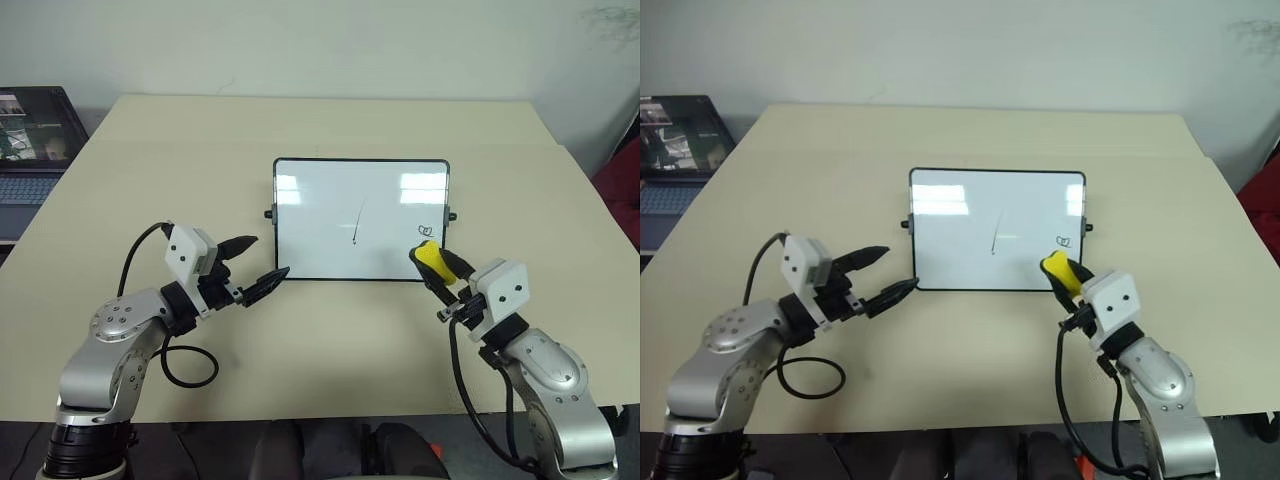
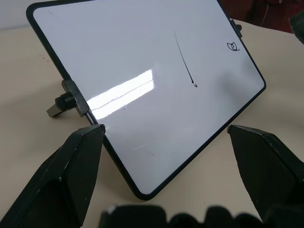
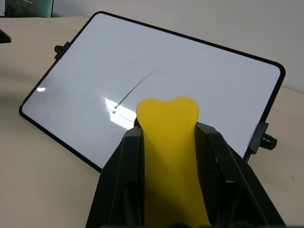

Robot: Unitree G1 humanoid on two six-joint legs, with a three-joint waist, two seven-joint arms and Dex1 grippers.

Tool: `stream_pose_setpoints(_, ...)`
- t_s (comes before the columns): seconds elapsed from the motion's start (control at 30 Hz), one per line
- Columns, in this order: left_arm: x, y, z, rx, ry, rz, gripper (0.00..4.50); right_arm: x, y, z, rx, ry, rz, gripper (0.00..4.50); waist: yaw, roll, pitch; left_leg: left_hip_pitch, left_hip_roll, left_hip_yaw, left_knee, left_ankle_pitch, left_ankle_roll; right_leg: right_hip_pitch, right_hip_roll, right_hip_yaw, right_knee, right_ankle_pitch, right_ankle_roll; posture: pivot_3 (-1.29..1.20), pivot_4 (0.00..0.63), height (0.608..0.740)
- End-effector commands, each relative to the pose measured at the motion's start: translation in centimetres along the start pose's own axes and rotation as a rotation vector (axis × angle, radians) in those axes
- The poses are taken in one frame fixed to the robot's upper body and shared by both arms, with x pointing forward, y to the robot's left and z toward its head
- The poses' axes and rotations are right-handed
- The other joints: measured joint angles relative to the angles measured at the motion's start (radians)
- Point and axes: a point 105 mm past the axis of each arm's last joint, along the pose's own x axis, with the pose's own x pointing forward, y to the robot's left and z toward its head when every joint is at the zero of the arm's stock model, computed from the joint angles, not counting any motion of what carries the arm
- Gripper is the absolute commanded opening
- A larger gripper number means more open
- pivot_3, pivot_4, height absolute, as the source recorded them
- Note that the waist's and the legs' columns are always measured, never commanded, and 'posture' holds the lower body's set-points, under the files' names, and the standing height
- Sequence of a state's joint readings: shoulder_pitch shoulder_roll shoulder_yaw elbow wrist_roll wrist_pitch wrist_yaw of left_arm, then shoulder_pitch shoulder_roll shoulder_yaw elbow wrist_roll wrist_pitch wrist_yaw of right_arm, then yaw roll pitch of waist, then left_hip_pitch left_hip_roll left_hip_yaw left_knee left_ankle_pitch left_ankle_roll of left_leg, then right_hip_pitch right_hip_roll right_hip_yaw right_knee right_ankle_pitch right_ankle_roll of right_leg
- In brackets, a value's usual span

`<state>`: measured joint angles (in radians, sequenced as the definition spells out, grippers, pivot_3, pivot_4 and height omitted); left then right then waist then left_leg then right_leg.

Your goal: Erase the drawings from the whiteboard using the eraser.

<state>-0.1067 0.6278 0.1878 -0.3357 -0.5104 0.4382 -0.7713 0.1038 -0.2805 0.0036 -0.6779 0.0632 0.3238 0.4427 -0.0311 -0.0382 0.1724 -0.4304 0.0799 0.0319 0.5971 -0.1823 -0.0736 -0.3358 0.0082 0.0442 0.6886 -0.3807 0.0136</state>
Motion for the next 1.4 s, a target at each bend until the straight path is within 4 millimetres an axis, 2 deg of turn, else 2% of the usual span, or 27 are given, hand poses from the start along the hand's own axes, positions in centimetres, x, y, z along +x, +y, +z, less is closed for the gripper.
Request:
stream_pose_setpoints(0.03, -0.1, -0.5, 1.4, 0.027, -0.042, -0.014, 4.50, -0.4, 0.1, 0.3, -0.029, -0.037, 0.018, 1.12, 0.001, 0.000, 0.000, 0.000, 0.000, 0.000, 0.000, 0.000, 0.000, 0.000, 0.000, 0.000, 0.000, 0.000, 0.000, 0.00, 0.150, 0.740)
stream_pose_setpoints(0.23, -0.3, -0.5, 1.3, 0.032, -0.034, -0.015, 4.50, -0.2, 0.2, 0.1, -0.038, -0.037, 0.053, 1.12, 0.000, 0.000, 0.000, 0.000, 0.000, 0.000, 0.001, 0.000, 0.000, 0.000, 0.000, 0.000, 0.001, 0.000, 0.000, 0.00, 0.150, 0.740)
stream_pose_setpoints(0.47, -0.1, -0.4, 1.6, 0.053, -0.040, -0.014, 4.50, 1.9, 0.4, 1.0, -0.064, -0.022, 0.093, 1.12, 0.001, 0.000, 0.000, 0.000, 0.000, -0.001, 0.005, 0.000, 0.000, 0.001, 0.000, -0.001, 0.005, 0.000, 0.000, 0.00, 0.150, 0.740)
stream_pose_setpoints(0.67, 0.3, -1.4, 2.0, 0.084, -0.047, -0.117, 4.50, 4.2, 0.3, 2.2, -0.071, -0.024, 0.111, 1.12, 0.002, 0.000, 0.000, 0.000, 0.000, -0.001, 0.008, 0.000, 0.000, 0.001, 0.000, 0.000, 0.008, 0.000, 0.000, 0.00, 0.150, 0.740)
stream_pose_setpoints(1.0, 0.8, -0.8, 2.1, 0.114, -0.042, -0.138, 4.50, 8.6, -0.3, 3.5, -0.192, -0.044, 0.147, 1.12, -0.002, 0.000, 0.000, 0.000, 0.001, 0.000, 0.010, 0.000, 0.000, 0.000, 0.001, 0.000, 0.009, 0.000, 0.000, 0.00, 0.150, 0.740)
stream_pose_setpoints(1.2, 0.8, -0.9, 1.9, 0.109, -0.034, -0.146, 4.50, 11.4, -0.9, 3.0, -0.278, -0.025, 0.142, 1.12, 0.000, 0.000, 0.000, 0.000, 0.001, 0.000, 0.010, 0.000, 0.000, 0.000, 0.001, 0.001, 0.009, 0.000, 0.000, 0.00, 0.150, 0.740)
stream_pose_setpoints(1.3, 0.7, -1.0, 1.7, 0.110, -0.023, -0.152, 4.50, 13.5, -1.3, 3.1, -0.343, -0.006, 0.140, 1.12, -0.001, 0.001, 0.000, 0.000, 0.001, 0.000, 0.011, 0.000, 0.000, 0.000, 0.001, 0.001, 0.009, 0.000, 0.000, 0.00, 0.150, 0.740)
stream_pose_setpoints(1.4, 0.5, -1.0, 1.5, 0.110, -0.010, -0.154, 4.50, 14.6, -1.5, 3.4, -0.368, -0.005, 0.140, 1.12, -0.002, 0.001, 0.000, 0.000, 0.001, 0.000, 0.011, 0.000, 0.000, -0.001, 0.001, 0.001, 0.010, 0.000, 0.000, 0.00, 0.150, 0.740)
